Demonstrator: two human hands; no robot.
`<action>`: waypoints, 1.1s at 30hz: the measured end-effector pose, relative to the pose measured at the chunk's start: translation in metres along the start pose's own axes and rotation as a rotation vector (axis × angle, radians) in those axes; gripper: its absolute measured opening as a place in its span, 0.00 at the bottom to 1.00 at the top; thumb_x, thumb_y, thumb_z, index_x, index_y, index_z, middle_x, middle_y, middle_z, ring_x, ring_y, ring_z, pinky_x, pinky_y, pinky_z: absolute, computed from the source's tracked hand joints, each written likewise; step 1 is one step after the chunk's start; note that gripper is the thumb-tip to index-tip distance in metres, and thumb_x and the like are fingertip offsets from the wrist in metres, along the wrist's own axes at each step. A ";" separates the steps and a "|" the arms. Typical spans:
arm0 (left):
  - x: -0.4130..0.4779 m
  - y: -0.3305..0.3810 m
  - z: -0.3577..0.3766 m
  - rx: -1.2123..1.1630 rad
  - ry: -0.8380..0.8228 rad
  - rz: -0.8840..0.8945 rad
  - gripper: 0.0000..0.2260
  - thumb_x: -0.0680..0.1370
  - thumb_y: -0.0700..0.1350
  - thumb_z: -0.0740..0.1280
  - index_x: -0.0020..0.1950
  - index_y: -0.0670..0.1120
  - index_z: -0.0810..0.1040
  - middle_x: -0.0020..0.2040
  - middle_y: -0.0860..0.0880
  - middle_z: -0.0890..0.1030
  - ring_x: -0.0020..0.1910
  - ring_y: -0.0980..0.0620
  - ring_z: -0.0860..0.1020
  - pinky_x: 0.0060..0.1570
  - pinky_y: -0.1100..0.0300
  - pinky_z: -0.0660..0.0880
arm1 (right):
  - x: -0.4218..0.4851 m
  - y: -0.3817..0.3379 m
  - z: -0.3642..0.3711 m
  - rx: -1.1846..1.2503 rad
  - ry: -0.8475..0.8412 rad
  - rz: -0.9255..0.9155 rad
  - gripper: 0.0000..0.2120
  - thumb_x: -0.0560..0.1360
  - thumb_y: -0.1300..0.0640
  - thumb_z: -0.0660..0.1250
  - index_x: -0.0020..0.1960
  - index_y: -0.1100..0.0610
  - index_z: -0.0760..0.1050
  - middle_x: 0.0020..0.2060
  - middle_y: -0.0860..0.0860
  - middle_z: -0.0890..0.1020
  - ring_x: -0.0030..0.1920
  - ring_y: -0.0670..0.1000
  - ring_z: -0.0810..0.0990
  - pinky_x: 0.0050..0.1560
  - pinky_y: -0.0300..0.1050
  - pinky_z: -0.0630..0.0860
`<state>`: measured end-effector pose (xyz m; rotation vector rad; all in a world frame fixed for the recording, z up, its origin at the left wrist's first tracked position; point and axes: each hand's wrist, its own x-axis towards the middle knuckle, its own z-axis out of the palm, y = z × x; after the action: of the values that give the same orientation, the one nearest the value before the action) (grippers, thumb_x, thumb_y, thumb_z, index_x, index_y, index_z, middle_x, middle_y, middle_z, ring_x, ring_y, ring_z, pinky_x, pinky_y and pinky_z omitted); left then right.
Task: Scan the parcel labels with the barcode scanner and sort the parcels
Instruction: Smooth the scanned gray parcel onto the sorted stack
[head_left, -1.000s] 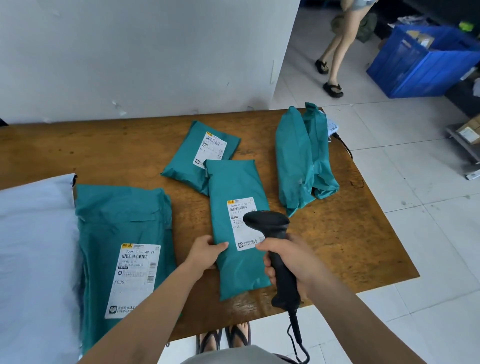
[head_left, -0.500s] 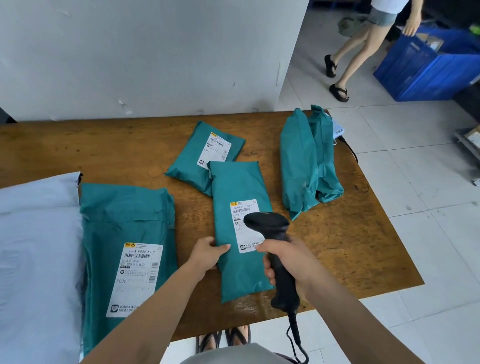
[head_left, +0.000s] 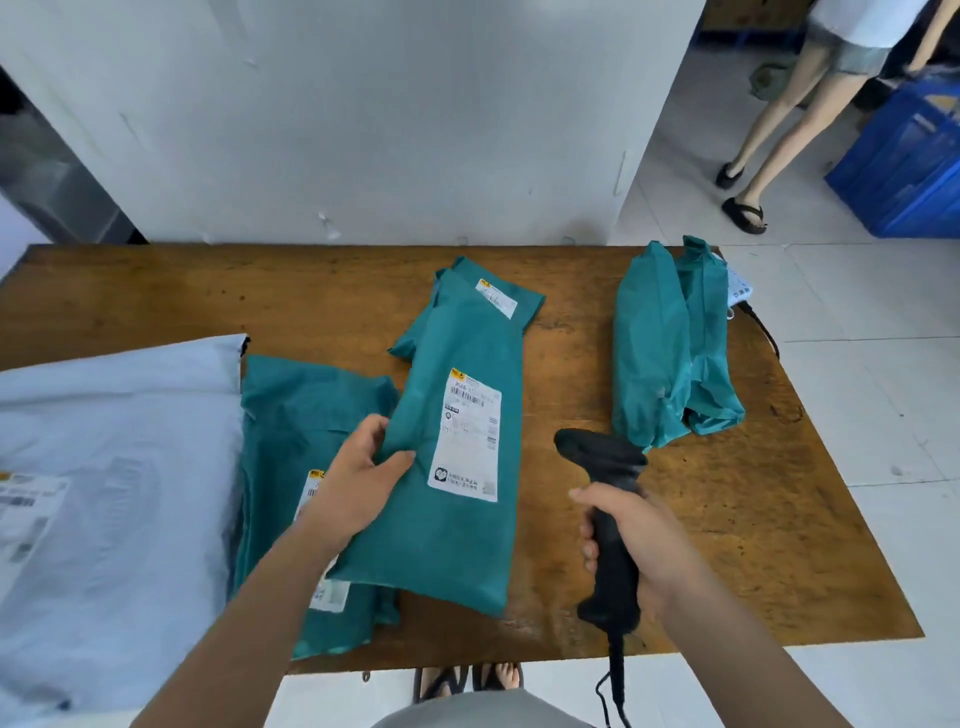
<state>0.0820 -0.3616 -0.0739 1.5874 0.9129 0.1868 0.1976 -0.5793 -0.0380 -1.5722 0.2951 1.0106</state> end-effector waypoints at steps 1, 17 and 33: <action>-0.007 0.002 -0.017 -0.019 0.061 -0.005 0.07 0.77 0.36 0.65 0.46 0.49 0.73 0.44 0.49 0.81 0.42 0.48 0.79 0.41 0.60 0.77 | 0.001 0.001 0.004 -0.009 -0.011 0.004 0.08 0.73 0.61 0.69 0.43 0.62 0.71 0.23 0.54 0.73 0.19 0.49 0.70 0.23 0.40 0.68; -0.011 0.007 -0.014 0.640 0.362 0.327 0.23 0.74 0.42 0.61 0.70 0.41 0.67 0.71 0.39 0.65 0.70 0.41 0.63 0.70 0.52 0.60 | 0.004 0.002 0.029 -0.115 -0.160 0.027 0.07 0.72 0.63 0.70 0.43 0.61 0.71 0.25 0.55 0.74 0.22 0.51 0.70 0.25 0.40 0.68; 0.210 0.031 0.099 0.980 -0.064 -0.094 0.34 0.80 0.46 0.60 0.75 0.34 0.44 0.75 0.29 0.42 0.75 0.33 0.43 0.73 0.44 0.49 | 0.001 -0.008 -0.047 0.039 0.133 0.053 0.09 0.72 0.63 0.70 0.41 0.63 0.70 0.24 0.55 0.72 0.21 0.51 0.69 0.23 0.39 0.67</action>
<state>0.2958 -0.3018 -0.1488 2.4088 1.0977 -0.4490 0.2242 -0.6191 -0.0359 -1.6060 0.4477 0.9363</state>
